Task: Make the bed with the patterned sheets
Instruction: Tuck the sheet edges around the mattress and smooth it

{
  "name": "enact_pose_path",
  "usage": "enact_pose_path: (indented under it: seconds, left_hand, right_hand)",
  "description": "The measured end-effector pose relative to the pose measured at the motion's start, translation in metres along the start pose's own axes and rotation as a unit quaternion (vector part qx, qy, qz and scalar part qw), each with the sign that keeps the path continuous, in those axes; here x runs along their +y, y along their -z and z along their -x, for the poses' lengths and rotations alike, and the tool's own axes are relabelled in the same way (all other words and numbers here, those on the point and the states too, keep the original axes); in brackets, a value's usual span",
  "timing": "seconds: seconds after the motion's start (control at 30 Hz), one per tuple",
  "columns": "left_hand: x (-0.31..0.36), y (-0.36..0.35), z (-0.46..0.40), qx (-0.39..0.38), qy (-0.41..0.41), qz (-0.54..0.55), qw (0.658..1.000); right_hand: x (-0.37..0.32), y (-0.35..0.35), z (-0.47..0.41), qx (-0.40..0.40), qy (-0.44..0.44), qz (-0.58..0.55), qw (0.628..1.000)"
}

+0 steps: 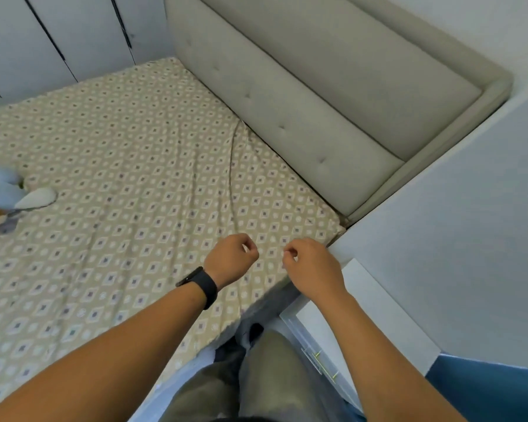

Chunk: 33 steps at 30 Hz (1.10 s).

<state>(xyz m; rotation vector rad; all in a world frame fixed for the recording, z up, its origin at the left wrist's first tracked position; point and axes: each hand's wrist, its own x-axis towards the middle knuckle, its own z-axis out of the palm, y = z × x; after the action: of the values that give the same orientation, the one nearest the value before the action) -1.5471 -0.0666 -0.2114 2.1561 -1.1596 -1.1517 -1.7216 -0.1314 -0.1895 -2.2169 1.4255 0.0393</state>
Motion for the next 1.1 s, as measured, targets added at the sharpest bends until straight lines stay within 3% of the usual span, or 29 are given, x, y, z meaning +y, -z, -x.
enact_pose_path:
  seconds: [0.07,0.27,0.43,0.6,0.67,0.87,1.03,1.1]
  left_hand:
    - [-0.003,-0.018,-0.034,-0.028,0.034,0.002,0.999]
    - [-0.046,-0.090,-0.161,-0.070,0.163,0.039,0.983]
    - [-0.085,-0.154,-0.285,-0.041,0.252,0.121,0.959]
    - [-0.111,-0.210,-0.378,-0.036,0.385,0.273,0.881]
    - [-0.115,-0.232,-0.397,-0.054,0.393,0.270,0.877]
    - [-0.123,-0.257,-0.428,-0.062,0.368,0.096,0.923]
    - [-0.125,-0.257,-0.437,-0.082,0.362,0.100,0.923]
    - [-0.123,-0.261,-0.436,-0.107,0.344,0.086,0.929]
  right_hand:
    - [0.026,-0.009,-0.036,-0.009,-0.032,0.010,0.999]
    - [0.113,-0.079,-0.173,-0.162,-0.062,0.093,0.980]
    - [0.194,-0.147,-0.299,-0.177,-0.105,0.124,0.971]
    - [0.246,-0.206,-0.391,-0.166,-0.116,0.128,0.971]
    - [0.256,-0.223,-0.411,-0.135,-0.115,0.129,0.976]
    - [0.294,-0.261,-0.428,-0.083,-0.156,0.119,0.977]
    - [0.312,-0.256,-0.430,-0.073,-0.102,0.097,0.987]
    - [0.321,-0.252,-0.423,-0.065,-0.118,0.085,0.987]
